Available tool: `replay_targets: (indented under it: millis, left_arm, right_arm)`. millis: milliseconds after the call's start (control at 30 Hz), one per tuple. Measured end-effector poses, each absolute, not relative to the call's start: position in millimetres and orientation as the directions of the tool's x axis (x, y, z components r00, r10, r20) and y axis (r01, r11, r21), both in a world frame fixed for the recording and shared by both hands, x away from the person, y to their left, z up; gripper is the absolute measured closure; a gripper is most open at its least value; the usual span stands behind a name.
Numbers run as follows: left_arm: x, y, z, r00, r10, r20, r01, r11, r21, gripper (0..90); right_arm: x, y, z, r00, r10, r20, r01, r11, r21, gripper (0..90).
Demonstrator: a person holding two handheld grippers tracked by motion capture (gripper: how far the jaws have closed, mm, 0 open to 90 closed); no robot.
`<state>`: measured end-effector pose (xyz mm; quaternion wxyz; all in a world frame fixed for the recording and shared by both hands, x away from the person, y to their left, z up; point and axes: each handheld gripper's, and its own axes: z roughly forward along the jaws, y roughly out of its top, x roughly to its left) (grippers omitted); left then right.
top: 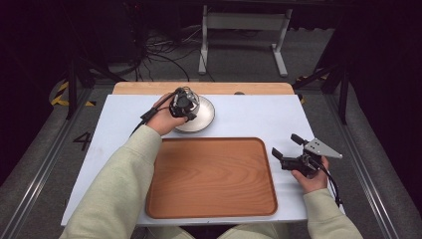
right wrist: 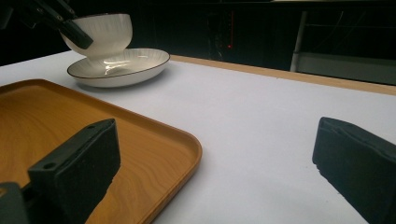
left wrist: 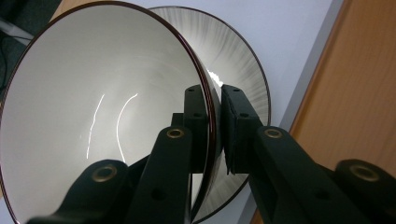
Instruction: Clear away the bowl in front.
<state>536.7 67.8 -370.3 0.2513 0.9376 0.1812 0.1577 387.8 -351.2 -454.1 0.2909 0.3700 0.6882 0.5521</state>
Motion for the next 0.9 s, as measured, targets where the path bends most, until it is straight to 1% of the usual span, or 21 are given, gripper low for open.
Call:
replay_targets:
  millis: [433,900]
  left_arm:
    - [525,72,-356,0.886,0.413,0.211,0.249,-0.807,0.535,81.7]
    - [504,70,-342,0.910,0.361,0.203,0.205,-0.819,0.536,81.6]
  right_arm:
    - [388,-351,-454,-0.557,0.830,0.007,0.188,0.117,0.975,1.5]
    - [388,-351,-454,-0.558,0.830,0.005,0.187,0.120,0.975,1.5]
